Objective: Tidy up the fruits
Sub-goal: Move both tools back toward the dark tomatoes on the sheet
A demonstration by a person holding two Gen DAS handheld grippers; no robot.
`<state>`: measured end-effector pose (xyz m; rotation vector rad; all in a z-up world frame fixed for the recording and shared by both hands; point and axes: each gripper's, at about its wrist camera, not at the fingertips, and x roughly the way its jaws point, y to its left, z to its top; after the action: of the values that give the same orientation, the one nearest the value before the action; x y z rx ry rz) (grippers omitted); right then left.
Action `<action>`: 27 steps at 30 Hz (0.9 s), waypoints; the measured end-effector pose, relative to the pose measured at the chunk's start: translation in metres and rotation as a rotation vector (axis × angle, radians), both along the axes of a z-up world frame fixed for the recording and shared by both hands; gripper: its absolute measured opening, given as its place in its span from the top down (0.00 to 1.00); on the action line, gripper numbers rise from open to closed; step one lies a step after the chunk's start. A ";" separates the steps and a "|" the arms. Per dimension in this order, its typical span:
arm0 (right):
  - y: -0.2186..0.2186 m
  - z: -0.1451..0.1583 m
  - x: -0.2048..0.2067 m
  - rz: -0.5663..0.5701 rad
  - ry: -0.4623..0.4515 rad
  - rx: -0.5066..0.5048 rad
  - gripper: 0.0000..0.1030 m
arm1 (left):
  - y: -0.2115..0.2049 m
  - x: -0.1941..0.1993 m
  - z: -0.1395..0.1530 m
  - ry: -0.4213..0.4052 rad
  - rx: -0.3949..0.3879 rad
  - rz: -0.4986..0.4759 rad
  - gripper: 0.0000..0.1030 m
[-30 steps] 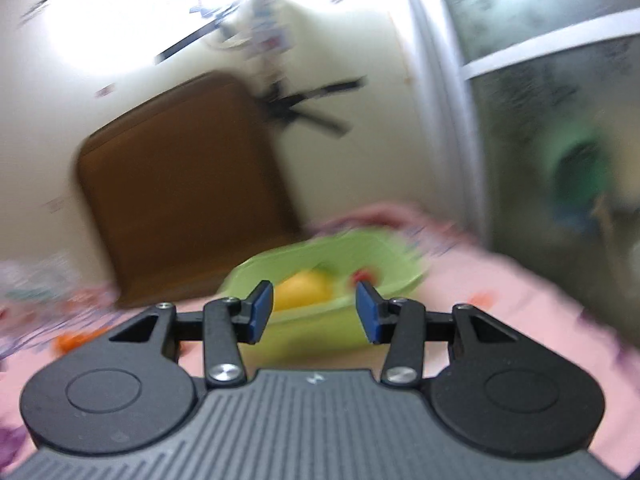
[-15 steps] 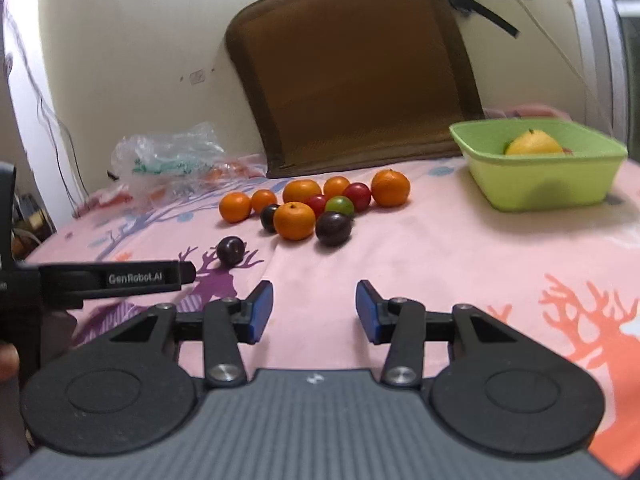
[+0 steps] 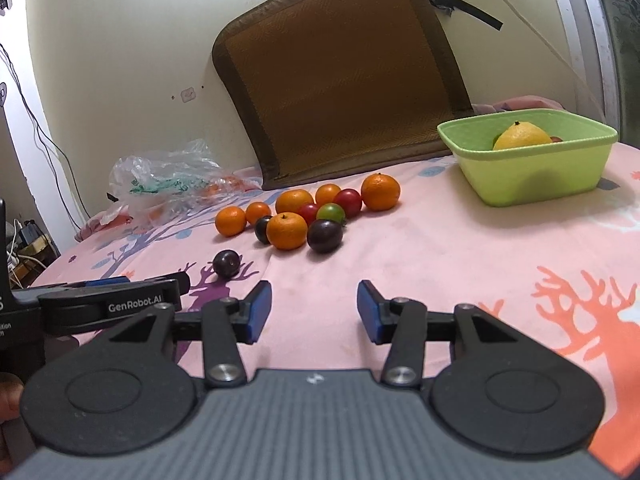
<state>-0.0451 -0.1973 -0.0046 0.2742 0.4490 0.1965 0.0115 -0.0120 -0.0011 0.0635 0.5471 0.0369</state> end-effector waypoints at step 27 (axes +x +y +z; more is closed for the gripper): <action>-0.003 0.001 -0.004 -0.007 -0.007 0.008 0.49 | 0.016 0.009 -0.002 0.061 -0.118 -0.037 0.31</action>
<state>-0.0491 -0.2007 -0.0040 0.2827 0.4409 0.1926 0.0206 0.0039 -0.0027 -0.0399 0.6076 -0.0337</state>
